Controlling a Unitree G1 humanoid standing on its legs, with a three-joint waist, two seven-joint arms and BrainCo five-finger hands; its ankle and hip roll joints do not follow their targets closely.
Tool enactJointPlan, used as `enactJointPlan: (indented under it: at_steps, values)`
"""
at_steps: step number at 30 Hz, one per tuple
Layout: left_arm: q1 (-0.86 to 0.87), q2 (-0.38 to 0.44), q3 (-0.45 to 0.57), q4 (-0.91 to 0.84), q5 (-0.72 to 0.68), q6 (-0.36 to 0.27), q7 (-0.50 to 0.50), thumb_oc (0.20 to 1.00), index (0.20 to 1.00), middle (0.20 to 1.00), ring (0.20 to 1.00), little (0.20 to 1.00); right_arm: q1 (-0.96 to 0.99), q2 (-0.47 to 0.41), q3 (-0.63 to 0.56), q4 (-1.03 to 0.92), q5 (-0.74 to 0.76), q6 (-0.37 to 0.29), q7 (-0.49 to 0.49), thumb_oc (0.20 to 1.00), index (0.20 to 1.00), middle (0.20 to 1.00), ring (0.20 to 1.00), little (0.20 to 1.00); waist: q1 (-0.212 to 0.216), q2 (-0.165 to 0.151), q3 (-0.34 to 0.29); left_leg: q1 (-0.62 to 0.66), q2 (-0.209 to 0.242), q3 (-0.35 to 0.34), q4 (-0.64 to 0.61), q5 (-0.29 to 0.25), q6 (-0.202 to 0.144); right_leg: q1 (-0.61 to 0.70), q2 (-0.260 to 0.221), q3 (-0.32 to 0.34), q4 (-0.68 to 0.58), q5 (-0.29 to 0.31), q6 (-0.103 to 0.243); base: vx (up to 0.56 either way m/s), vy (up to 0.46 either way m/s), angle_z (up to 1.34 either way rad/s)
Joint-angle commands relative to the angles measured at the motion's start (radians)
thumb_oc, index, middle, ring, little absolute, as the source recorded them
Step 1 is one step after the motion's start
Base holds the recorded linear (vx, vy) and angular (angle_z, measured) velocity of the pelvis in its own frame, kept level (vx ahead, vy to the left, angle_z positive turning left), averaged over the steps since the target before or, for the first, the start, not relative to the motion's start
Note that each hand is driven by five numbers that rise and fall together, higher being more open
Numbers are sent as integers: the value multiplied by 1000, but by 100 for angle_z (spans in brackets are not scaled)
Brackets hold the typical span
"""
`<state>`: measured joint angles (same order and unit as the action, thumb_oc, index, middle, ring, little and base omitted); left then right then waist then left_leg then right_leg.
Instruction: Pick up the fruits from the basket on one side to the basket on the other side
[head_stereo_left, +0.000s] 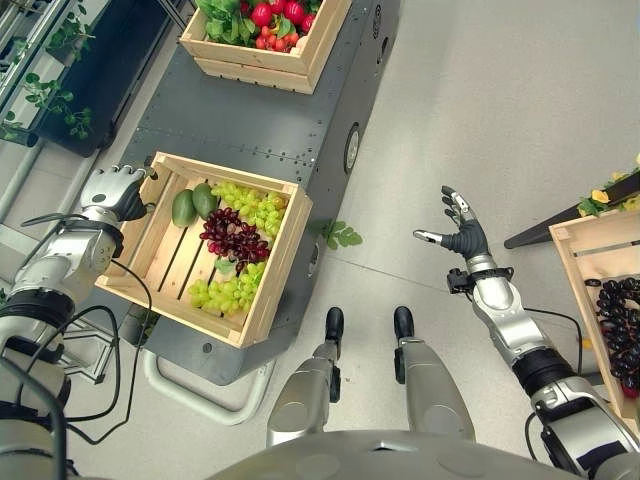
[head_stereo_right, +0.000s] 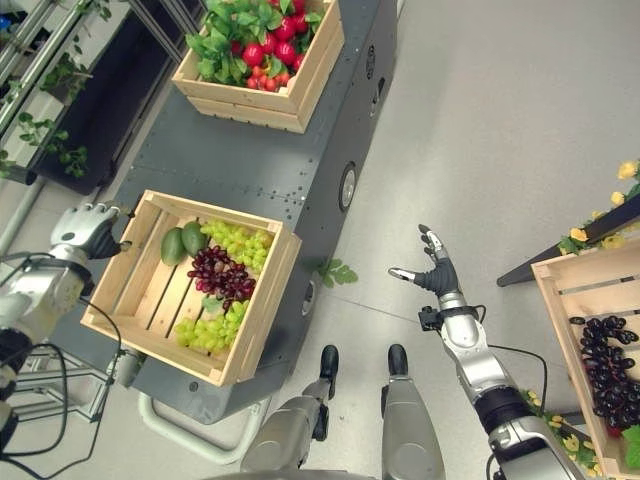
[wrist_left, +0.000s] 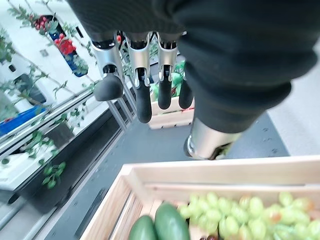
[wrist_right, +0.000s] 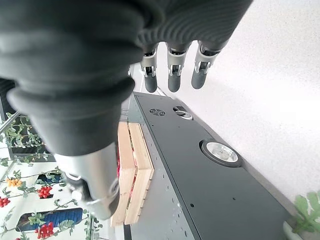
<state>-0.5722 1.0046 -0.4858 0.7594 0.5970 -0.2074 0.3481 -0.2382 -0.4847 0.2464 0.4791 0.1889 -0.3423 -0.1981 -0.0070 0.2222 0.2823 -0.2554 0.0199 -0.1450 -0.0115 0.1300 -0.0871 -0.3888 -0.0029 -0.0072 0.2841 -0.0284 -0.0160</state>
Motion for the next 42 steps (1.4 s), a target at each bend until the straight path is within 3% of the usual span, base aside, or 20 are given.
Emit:
enactJointPlan:
  at_steps: [1,4,5,6,14,23,32,42]
  values:
    - [-12,23,61,-3,-4,9,43,200,200,200,200,200,40,14,7,-70,16,-38,16,1000,1000,1000,1000,1000,-5,-54,-64,16,-43,-15,61,-91,28,168,-54,59,-277,105,113,0,0,0]
    - [-18,4,55,14,-9,8,45,200,200,200,200,200,37,15,13,-70,16,-38,15,1000,1000,1000,1000,1000,-9,-60,-61,11,-40,-9,58,-89,28,161,-56,60,-284,115,115,-12,0,-1]
    - [-14,-8,58,9,-26,2,29,774,774,774,774,774,36,21,14,-66,10,-36,8,1000,1000,1000,1000,1000,-7,-67,-58,10,-38,-5,52,-87,30,158,-56,61,-292,122,117,0,0,0]
    - [-14,-8,58,9,-26,2,28,1000,1000,1000,1000,1000,36,21,14,-66,9,-36,8,1000,1000,1000,1000,1000,-6,-67,-58,10,-38,-5,51,-87,30,158,-56,62,-293,123,118,0,0,0]
    - [34,-42,57,-30,-157,-56,-108,1000,1000,1000,1000,1000,42,34,-9,-58,16,-23,18,1000,1000,1000,1000,1000,-8,-102,-36,-13,-34,4,78,-96,34,135,-50,79,-278,126,118,-13,8,-3]
    - [69,-42,58,18,-154,-49,-64,1000,1000,1000,1000,1000,5,30,-21,-137,-2,-45,-48,1000,1000,1000,1000,1000,-5,-140,100,-101,-19,25,85,-77,39,4,-17,95,-205,127,121,-78,28,-12]
    - [25,-61,36,56,-217,-57,-55,1000,1000,1000,1000,1000,-5,68,-27,-214,13,-78,-113,1000,1000,1000,1000,1000,-24,-156,215,-250,-39,28,123,-61,43,-167,-7,77,-125,118,124,-81,17,-3]
    - [3,-48,-15,76,-246,-62,-99,1000,1000,1000,1000,1000,-42,70,-30,-202,21,-86,-150,1000,1000,1000,1000,1000,-21,-164,238,-370,-61,20,176,-68,47,-270,-6,68,-96,118,122,-16,-10,2]
